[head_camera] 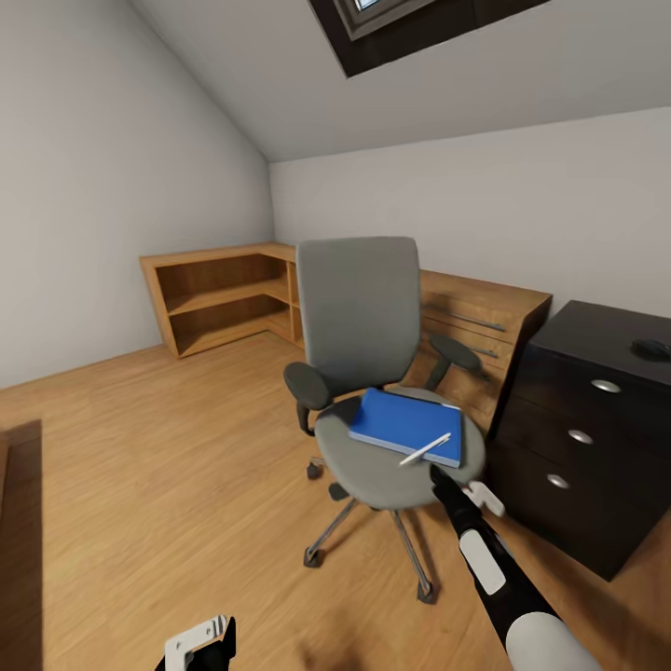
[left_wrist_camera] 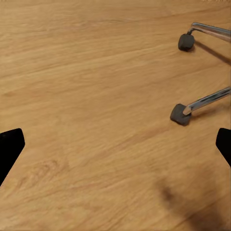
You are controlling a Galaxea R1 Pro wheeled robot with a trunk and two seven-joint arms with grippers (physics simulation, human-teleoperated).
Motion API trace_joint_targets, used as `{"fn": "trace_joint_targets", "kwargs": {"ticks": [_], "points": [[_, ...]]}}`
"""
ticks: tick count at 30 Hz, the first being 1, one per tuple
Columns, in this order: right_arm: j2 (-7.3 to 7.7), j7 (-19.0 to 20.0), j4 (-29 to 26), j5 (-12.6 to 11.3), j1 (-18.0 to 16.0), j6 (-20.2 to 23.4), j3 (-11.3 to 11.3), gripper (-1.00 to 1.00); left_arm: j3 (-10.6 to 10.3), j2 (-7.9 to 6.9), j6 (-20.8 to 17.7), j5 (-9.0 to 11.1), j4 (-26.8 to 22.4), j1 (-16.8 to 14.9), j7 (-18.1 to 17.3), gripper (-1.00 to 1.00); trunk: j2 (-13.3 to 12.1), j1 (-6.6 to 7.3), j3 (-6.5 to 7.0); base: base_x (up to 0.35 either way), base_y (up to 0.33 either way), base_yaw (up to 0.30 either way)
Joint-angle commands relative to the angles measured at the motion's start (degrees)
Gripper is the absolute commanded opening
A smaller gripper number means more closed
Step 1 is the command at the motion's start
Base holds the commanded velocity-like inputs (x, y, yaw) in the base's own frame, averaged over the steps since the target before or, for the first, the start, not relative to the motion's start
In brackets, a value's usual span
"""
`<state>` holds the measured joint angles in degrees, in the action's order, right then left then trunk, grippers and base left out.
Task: In the bedroom, organize the workspace by keeping the computer under the desk, ensuring the monitor is on the desk, placing the keyboard on the desk next to the monitor, placing the mouse on the desk next to the keyboard, moving the folder from the swivel chair onto the desk next to the mouse, stacking the notebook on top of the folder with the pen on top of the notebook, and positioning the swivel chair next to the desk.
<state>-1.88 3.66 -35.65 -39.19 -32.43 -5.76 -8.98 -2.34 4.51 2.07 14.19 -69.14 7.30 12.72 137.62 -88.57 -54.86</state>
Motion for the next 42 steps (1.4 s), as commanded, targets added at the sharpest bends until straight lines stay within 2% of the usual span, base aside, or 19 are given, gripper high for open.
{"fn": "trace_joint_targets", "kwargs": {"ticks": [1, 11, 42], "points": [[-0.06, 0.30, 0.53, -0.80, 0.00, -0.12, -0.10, 1.00, -0.17, -0.03, 0.22, 0.59, -0.03, 0.00, 0.29, 1.00, 0.00, -0.03, -0.05, 0.265, 0.000, 0.003], [-0.06, 0.30, 0.57, -0.79, 0.00, -0.13, -0.10, 1.00, -0.16, -0.03, 0.22, 0.63, -0.03, 0.00, 0.29, 1.00, 0.00, -0.03, -0.05, 0.296, 0.000, 0.000], [-0.06, 0.30, 0.58, -0.73, 0.00, -0.13, -0.13, 1.00, -0.16, -0.03, 0.22, 0.64, -0.03, 0.00, 0.29, 1.00, 0.00, -0.03, -0.05, 0.177, 0.000, 0.000]]}}
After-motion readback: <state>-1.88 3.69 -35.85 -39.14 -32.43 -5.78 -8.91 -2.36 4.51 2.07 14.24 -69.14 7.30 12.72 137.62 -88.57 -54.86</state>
